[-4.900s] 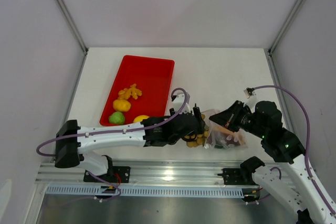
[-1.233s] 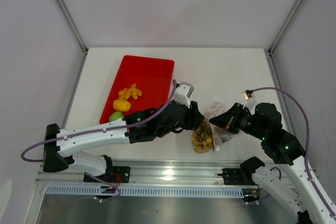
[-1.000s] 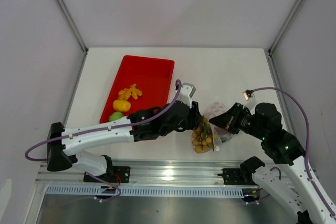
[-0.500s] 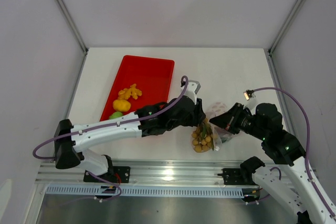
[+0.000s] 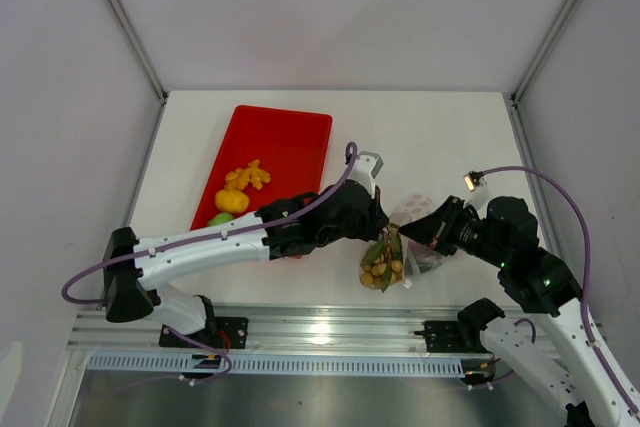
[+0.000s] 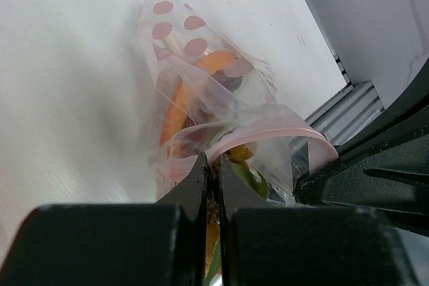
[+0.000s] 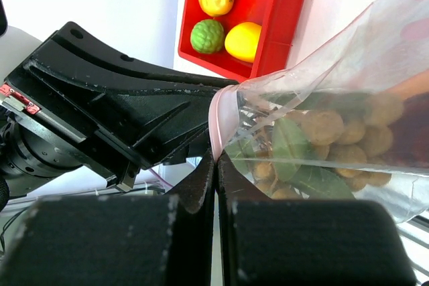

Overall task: Place the food in the zip-top bag and seal the zipper
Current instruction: Place the fake fruit in the zipper food storage bag.

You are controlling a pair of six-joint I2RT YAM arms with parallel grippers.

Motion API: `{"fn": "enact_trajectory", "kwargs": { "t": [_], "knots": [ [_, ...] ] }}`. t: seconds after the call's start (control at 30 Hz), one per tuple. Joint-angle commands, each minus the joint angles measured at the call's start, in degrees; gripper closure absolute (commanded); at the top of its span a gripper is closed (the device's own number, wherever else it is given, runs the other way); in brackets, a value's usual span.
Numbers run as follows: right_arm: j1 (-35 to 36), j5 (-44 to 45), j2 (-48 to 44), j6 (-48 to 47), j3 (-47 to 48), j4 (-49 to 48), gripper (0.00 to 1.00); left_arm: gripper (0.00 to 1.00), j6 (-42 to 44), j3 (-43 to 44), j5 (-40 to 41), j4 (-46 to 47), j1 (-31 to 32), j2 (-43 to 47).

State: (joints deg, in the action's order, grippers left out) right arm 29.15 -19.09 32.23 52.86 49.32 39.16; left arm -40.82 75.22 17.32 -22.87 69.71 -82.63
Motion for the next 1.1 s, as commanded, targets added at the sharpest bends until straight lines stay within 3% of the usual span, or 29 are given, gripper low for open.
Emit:
{"fn": "enact_trajectory", "kwargs": {
  "t": [0.0,0.17,0.47,0.53,1.07],
  "knots": [
    [-0.1,-0.3,-0.3,-0.4,1.4,-2.1,1.00,0.99,-0.8,0.5,-0.5,0.0,-0.5,1.2],
    [-0.1,-0.5,-0.6,0.0,1.6,-2.1,1.00,0.99,-0.9,-5.2,-0.3,6.5,-0.5,6.6],
    [-0.1,-1.9,-0.3,3.3,1.2,-4.9,1.00,0.99,-2.2,-25.2,0.9,32.2,0.0,19.6],
    [-0.1,-1.8,-0.1,3.8,1.3,-5.1,1.00,1.00,-2.5,-26.3,1.8,35.2,0.7,20.5],
    [-0.1,-1.7,-0.6,11.5,-1.9,-10.9,1.00,0.99,2.3,-29.0,16.2,56.2,8.0,12.2]
  ]
}}
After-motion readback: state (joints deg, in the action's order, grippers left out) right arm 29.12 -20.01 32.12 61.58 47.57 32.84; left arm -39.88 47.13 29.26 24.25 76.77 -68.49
